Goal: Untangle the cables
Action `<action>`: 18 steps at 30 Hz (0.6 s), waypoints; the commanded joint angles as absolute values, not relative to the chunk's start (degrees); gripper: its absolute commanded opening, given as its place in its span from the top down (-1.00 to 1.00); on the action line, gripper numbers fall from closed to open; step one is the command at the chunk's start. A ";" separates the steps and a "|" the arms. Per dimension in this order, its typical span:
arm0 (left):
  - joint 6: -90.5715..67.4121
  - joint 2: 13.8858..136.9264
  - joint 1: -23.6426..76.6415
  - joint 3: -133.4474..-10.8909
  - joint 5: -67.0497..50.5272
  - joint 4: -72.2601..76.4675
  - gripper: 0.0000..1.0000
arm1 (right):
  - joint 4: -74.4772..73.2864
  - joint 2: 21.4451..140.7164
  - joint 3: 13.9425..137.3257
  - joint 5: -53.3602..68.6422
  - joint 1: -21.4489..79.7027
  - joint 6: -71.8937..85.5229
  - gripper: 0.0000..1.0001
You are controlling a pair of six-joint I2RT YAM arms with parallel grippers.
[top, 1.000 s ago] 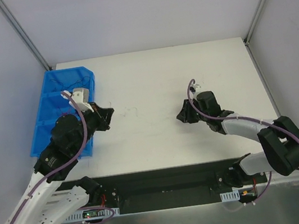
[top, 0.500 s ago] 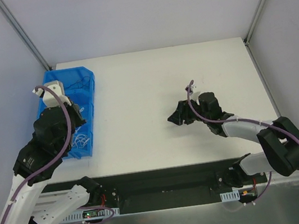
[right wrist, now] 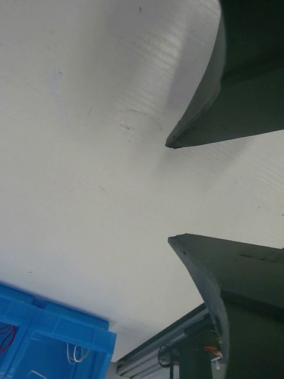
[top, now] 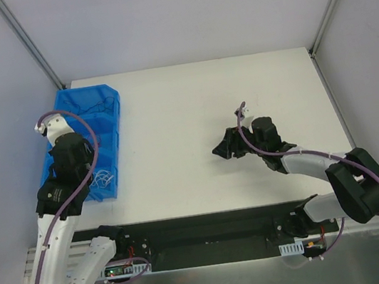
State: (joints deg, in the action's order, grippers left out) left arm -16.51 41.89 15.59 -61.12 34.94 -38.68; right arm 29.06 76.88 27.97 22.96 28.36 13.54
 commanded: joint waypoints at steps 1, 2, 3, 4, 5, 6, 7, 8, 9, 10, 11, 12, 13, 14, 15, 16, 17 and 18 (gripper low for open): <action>-22.05 41.75 11.35 -57.66 32.35 -37.62 1.00 | 31.46 75.94 28.48 23.55 28.13 13.45 -0.25; -22.93 41.57 10.55 -57.05 32.60 -37.79 1.00 | 31.38 75.94 28.48 23.55 28.04 13.36 -0.25; -23.55 41.40 9.59 -56.43 33.13 -37.79 1.00 | 31.20 75.94 28.56 23.47 28.04 13.19 -0.25; -24.08 41.31 8.97 -55.99 33.66 -37.97 1.00 | 31.11 76.02 28.65 23.55 27.95 13.27 -0.25; -24.43 41.13 8.53 -55.73 34.27 -37.97 1.00 | 31.03 76.03 28.65 23.55 27.95 13.27 -0.25; -24.96 40.70 8.26 -55.64 34.89 -38.06 0.96 | 31.03 76.03 28.65 23.64 27.95 13.36 -0.25; -25.22 40.43 8.17 -55.72 35.41 -38.06 0.76 | 31.03 76.03 28.74 23.73 27.95 13.27 -0.25; -25.40 39.91 8.09 -55.98 35.68 -38.06 0.52 | 31.03 76.03 28.74 23.82 27.86 13.36 -0.25; -25.40 39.47 8.09 -56.16 35.86 -38.06 0.23 | 31.03 76.20 28.74 23.91 27.95 13.45 -0.25; -25.40 38.94 8.17 -56.42 35.86 -37.97 -0.06 | 31.03 76.11 28.74 23.91 27.95 13.45 -0.25; -25.31 38.33 8.09 -56.60 35.69 -37.97 -0.24 | 31.03 76.11 28.74 23.99 27.95 13.45 -0.25; -25.31 37.89 8.09 -57.04 35.42 -37.97 -0.46 | 31.03 76.11 28.74 23.99 27.95 13.36 -0.25; -25.23 37.36 8.09 -57.39 34.90 -37.88 -0.63 | 31.03 76.03 28.74 23.99 27.95 13.36 -0.25; -24.96 37.01 8.09 -57.74 34.02 -37.79 -0.68 | 31.03 76.03 28.65 23.91 27.86 13.36 -0.25; -24.79 36.91 8.09 -58.09 32.97 -37.71 -0.71 | 31.03 75.94 28.65 23.82 27.95 13.36 -0.25; -24.35 36.65 8.09 -58.44 31.13 -37.53 -0.74 | 31.03 75.76 28.57 23.73 27.95 13.45 -0.25; -23.65 36.39 8.09 -58.53 29.29 -37.36 -0.75 | 31.03 75.59 28.48 23.73 27.95 13.27 -0.25; -23.21 36.39 8.09 -58.71 27.01 -37.18 -0.76 | 31.03 75.06 28.22 23.56 27.86 13.10 -0.25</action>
State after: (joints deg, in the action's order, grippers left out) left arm -24.43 36.95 8.51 -56.18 32.82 -38.79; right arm 29.06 76.88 27.97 23.00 28.21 13.52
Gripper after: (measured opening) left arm 0.868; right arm 0.625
